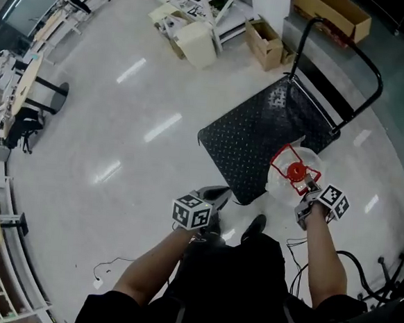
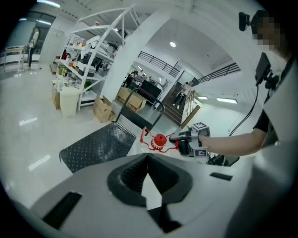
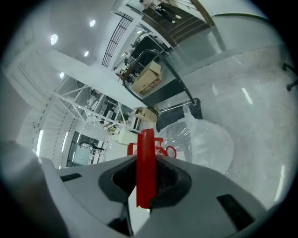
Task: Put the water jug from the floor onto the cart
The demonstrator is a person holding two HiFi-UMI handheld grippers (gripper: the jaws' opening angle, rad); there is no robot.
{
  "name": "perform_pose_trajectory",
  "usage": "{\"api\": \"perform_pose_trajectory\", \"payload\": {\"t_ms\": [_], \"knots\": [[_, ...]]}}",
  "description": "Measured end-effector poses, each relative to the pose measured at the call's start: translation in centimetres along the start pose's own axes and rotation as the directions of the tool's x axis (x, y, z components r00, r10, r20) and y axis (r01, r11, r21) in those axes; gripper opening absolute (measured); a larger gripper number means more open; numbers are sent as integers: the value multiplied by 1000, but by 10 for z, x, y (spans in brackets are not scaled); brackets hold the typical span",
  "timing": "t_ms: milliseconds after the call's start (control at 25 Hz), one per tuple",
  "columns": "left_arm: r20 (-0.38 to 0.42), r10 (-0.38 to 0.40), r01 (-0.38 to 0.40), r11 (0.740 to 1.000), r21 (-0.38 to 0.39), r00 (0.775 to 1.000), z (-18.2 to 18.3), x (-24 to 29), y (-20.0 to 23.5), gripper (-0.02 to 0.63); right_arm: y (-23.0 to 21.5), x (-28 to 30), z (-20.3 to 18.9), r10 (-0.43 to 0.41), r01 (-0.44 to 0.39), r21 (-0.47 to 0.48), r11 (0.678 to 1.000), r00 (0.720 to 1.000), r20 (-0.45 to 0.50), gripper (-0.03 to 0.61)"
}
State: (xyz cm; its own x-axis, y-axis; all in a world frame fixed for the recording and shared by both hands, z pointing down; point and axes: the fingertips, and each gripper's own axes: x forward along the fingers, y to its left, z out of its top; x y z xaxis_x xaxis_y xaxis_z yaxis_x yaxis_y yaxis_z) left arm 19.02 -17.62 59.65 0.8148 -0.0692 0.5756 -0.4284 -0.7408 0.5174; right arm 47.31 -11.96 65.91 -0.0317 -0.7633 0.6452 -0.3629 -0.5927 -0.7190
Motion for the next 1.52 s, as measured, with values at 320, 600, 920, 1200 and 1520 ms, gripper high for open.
{"api": "perform_pose_trajectory", "payload": {"t_ms": [320, 600, 920, 1200, 1520], "knots": [[167, 100, -94, 995, -46, 981, 40, -58, 52, 2, 108, 100, -23, 82, -91, -88, 992, 991, -103, 54], [243, 184, -162, 981, -104, 952, 48, -105, 92, 2, 162, 173, -71, 90, -124, -145, 982, 972, -217, 54], [268, 262, -223, 960, -166, 927, 34, -132, 126, 2, 205, 240, -131, 120, -194, -199, 961, 936, -332, 55], [276, 290, -239, 949, -205, 916, 21, -149, 136, 2, 218, 260, -145, 156, -242, -219, 945, 924, -350, 54], [259, 268, -219, 954, -203, 928, 19, -142, 136, 2, 170, 246, -95, 113, -166, -183, 969, 957, -268, 55]]}}
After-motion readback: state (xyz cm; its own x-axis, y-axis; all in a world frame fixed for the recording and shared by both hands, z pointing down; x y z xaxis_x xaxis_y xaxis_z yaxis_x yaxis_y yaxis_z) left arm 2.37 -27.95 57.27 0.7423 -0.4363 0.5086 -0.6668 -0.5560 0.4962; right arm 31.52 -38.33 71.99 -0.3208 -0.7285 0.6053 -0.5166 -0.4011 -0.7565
